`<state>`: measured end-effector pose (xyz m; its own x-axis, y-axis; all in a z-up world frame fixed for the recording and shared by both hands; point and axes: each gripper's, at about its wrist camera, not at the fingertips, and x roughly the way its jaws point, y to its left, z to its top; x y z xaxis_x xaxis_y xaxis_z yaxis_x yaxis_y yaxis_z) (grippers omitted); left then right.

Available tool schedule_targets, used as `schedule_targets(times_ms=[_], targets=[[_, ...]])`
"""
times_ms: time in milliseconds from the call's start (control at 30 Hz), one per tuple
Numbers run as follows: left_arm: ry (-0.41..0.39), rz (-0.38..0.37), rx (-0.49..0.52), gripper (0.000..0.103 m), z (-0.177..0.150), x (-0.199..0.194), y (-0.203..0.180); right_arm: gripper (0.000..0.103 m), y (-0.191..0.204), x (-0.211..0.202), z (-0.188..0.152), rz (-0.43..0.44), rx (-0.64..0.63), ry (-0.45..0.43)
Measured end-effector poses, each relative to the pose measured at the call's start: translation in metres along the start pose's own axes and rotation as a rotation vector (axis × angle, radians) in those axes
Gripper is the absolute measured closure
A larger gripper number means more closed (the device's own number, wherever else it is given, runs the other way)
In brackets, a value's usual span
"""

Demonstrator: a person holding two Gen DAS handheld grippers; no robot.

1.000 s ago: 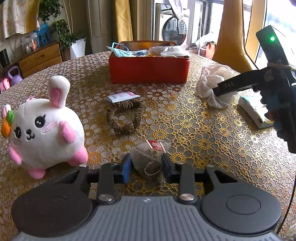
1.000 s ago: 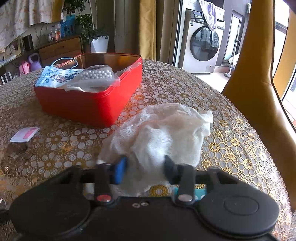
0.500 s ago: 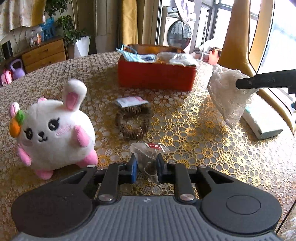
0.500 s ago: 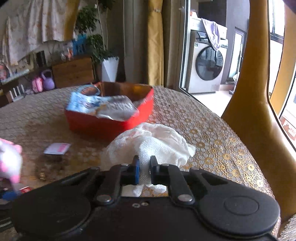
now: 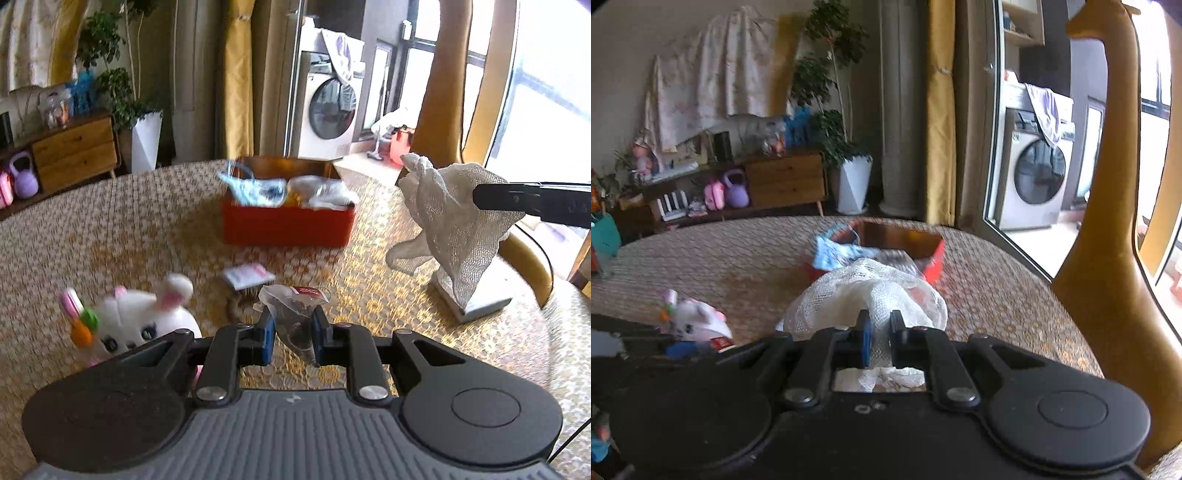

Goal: Organize soft objects
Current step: 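Carry the clear packet and mesh cloth with both tools over the red box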

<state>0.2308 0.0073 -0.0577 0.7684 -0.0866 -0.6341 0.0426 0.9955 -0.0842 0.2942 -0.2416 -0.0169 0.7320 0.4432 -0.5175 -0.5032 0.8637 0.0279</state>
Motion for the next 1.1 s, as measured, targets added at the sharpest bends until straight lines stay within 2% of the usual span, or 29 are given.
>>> schedule_targets(times_ms=[200,467,800,1100], targets=[[-0.031,0.001,0.045,0.083,0.032,-0.015,0.002,0.094,0.008,-0.016,0.021,0.024,-0.019,-0.059],[-0.061,0.006,0.052,0.083,0.090,-0.014,0.012,0.094,0.017,-0.007,0.045,0.024,-0.062,-0.097],[-0.062,0.020,0.040,0.083,0.150,0.025,0.015,0.094,0.022,0.024,0.070,-0.005,-0.114,-0.125],[-0.011,0.020,0.001,0.083,0.178,0.079,0.018,0.095,0.009,0.077,0.087,-0.039,-0.097,-0.130]])
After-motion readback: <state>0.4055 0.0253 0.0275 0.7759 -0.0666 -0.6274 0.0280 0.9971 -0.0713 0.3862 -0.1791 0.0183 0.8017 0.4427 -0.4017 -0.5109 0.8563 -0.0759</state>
